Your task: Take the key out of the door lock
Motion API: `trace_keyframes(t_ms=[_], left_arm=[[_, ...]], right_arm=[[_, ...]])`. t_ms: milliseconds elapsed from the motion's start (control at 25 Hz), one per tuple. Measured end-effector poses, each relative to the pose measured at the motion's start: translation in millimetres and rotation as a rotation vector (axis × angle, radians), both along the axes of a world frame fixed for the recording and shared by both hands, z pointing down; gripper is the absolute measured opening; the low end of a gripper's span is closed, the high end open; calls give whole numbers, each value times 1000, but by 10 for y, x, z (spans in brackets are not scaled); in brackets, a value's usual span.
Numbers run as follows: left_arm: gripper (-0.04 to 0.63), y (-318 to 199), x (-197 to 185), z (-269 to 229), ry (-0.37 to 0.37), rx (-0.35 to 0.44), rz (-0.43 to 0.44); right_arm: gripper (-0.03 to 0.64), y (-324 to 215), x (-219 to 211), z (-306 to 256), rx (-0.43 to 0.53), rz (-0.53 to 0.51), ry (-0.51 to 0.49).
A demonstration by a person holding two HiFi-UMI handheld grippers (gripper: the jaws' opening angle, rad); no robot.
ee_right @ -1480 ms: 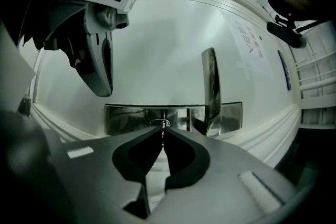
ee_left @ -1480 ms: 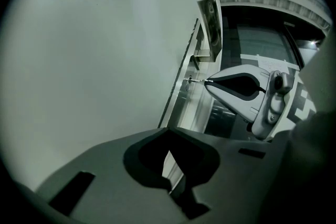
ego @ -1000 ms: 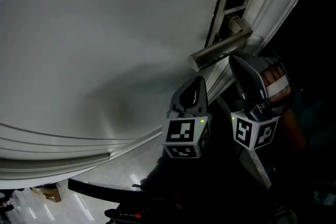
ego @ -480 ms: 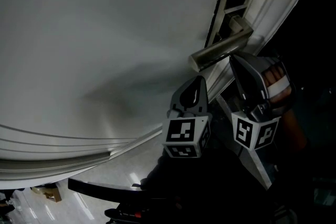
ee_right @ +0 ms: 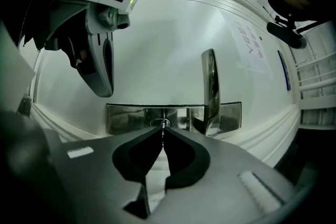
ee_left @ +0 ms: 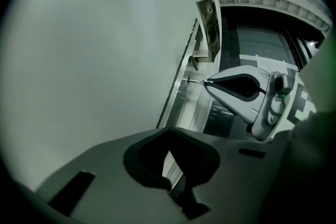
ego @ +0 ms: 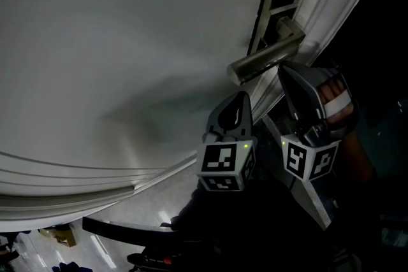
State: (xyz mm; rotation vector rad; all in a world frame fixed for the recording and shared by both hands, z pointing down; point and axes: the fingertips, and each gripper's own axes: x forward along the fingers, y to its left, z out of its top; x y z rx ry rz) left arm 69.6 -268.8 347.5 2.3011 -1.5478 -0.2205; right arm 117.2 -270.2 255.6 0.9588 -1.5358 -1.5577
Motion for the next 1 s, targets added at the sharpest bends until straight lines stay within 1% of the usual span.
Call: trace_keyframes(t_ms=[480,720,880,1000], left_arm=[[0,-8,-9,-11,-5,8,-3],[0,14,-7,20,-4,-15,-1],[0,8,-14,-36,-10,10,-2],[0,0,4,-38,-6,12,5]], right_arm=[[12,2,-3,-2,4,-3,1],[12,15,-10,-19,7,-4,0],[12,23,-9,-22,10,-5,2],[12,9,-2,-11,11,-2,4]])
